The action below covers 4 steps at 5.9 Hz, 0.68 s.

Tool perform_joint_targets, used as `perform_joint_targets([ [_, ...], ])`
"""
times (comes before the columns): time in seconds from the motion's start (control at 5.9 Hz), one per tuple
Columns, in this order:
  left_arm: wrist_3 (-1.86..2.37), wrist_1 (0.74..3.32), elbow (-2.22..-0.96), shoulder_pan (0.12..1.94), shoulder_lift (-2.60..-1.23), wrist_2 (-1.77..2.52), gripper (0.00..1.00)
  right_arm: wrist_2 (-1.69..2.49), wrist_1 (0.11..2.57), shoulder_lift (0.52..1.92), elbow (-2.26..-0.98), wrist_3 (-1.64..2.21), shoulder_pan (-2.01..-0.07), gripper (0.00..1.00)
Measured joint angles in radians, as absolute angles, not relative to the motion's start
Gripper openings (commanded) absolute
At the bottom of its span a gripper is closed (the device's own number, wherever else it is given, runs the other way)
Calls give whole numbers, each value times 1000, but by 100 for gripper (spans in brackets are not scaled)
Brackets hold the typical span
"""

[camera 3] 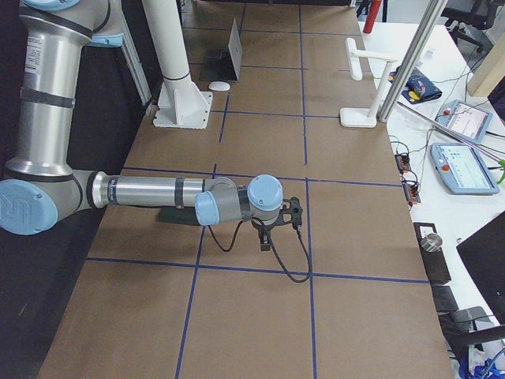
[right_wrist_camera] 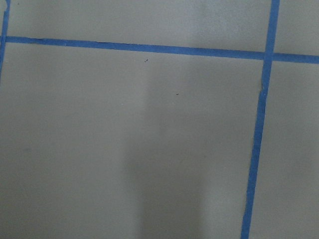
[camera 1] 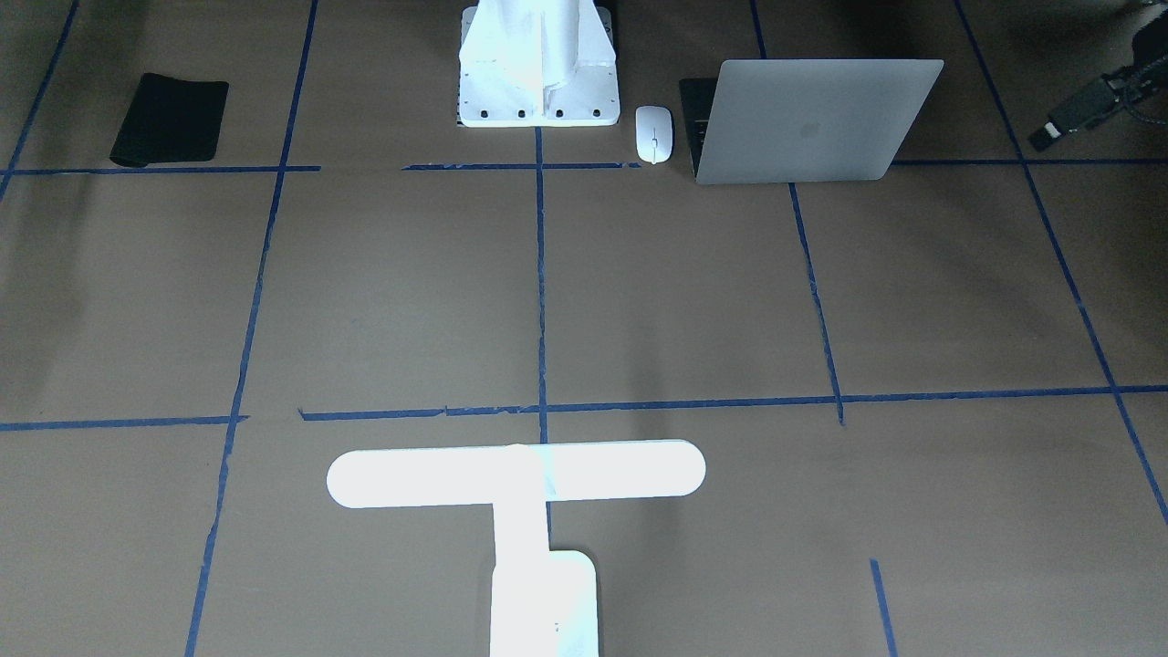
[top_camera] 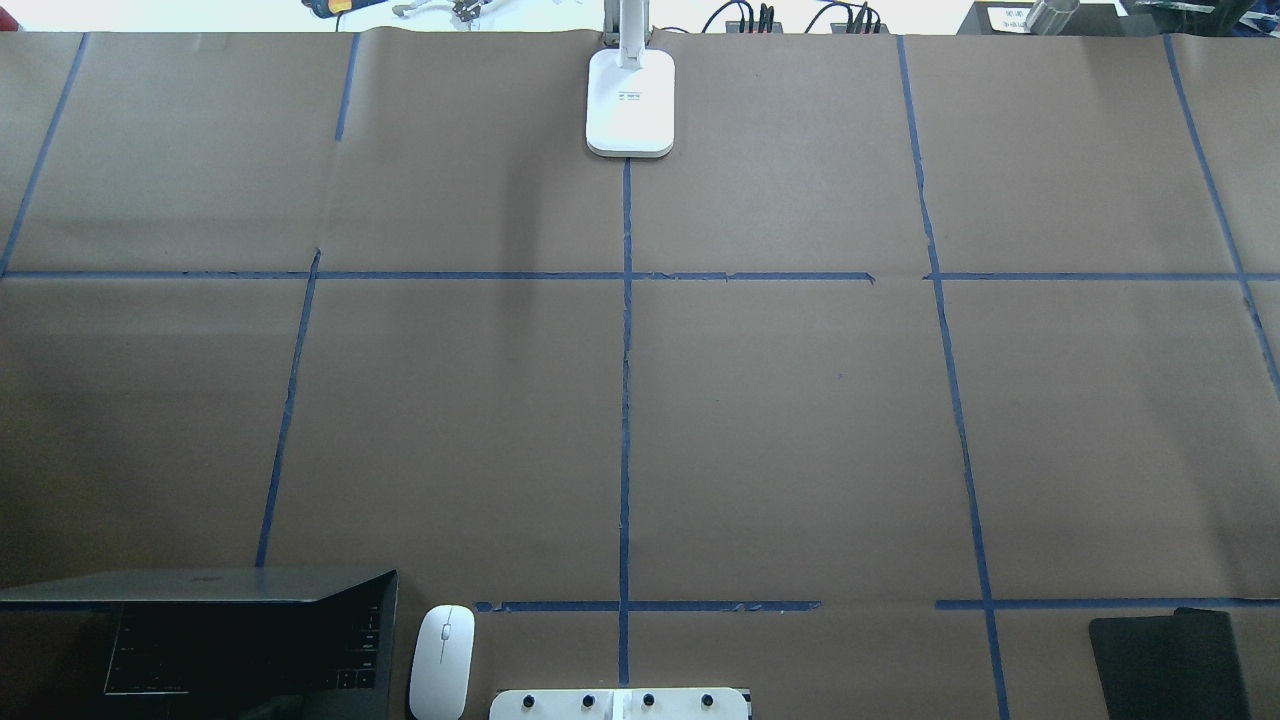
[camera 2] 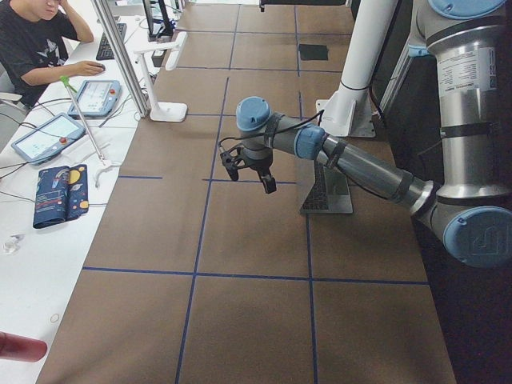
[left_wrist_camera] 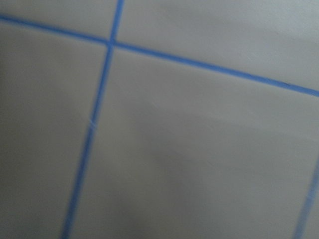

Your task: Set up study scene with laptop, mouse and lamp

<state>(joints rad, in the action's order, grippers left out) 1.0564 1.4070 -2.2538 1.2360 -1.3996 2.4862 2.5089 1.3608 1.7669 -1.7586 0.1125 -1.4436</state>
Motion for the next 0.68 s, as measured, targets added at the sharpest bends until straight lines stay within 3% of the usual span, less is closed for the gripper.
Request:
perform_joint_targets([
  [0.34, 1668, 1418, -2439, 1038, -1402, 2430, 100, 2504, 1296, 1765, -1752, 113, -1430, 100],
  [0.68, 2149, 1421, -2525, 794, -1405, 2218, 100, 2507, 1267, 1766, -1748, 126, -1424, 100],
])
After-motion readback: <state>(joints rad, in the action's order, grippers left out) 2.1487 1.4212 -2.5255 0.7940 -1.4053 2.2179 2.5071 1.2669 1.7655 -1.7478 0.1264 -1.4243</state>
